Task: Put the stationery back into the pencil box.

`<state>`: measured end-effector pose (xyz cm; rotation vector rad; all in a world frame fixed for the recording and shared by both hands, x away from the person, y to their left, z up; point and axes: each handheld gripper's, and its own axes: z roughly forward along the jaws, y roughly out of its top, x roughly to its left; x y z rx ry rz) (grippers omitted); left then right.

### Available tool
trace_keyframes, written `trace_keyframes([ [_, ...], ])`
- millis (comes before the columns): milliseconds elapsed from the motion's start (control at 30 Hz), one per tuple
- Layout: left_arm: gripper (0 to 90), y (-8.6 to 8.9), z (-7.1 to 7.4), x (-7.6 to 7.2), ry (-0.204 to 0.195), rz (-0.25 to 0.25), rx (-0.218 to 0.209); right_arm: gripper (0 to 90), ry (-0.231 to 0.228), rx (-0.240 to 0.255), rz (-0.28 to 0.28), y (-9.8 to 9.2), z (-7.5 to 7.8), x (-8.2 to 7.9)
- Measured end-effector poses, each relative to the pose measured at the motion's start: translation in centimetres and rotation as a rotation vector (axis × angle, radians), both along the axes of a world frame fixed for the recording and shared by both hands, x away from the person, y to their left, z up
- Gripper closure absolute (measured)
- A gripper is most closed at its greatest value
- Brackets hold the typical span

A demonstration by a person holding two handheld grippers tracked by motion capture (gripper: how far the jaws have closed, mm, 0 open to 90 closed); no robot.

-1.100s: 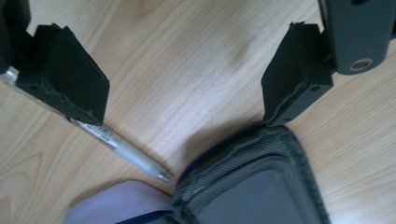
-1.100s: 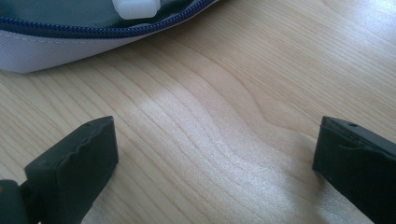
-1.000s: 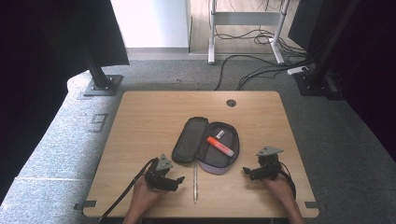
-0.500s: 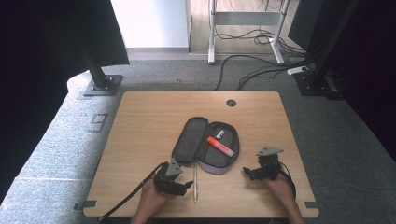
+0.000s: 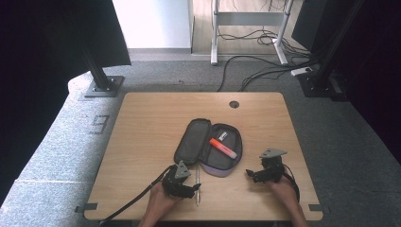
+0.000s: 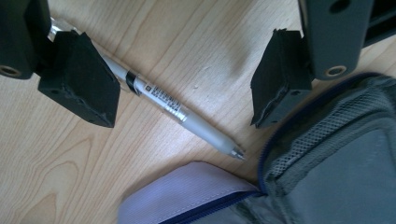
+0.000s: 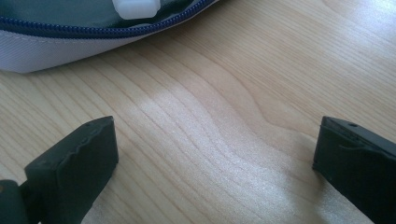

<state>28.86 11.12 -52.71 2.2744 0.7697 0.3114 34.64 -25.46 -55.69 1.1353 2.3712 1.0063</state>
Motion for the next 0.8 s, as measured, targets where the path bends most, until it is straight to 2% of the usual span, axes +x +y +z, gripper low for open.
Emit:
trace_keyframes([
  [300, 25.6, -0.7, -0.6, 0.1, -0.002, 0.012, -0.01, 0.0, 0.0, 0.001, 0.0, 0.0, 0.0, 0.0],
  [567, 27.8, -0.8, -1.2, 0.2, 0.012, 0.022, 0.054, 0.0, 0.0, 0.0, 0.0, 0.0, 0.0, 0.0],
  [600, 28.6, -0.8, -1.3, 0.2, 0.01, 0.025, 0.064, 0.0, 0.0, 0.0, 0.0, 0.0, 0.0, 0.0],
  [700, 32.9, -0.4, -1.3, 0.2, 0.016, 0.023, 0.055, 0.0, 0.0, 0.0, 0.0, 0.0, 0.0, 0.0],
  [800, 41.1, 0.0, -1.2, 0.2, 0.025, 0.026, 0.044, 0.0, -0.001, 0.0, 0.0, 0.0, 0.0, 0.0],
])
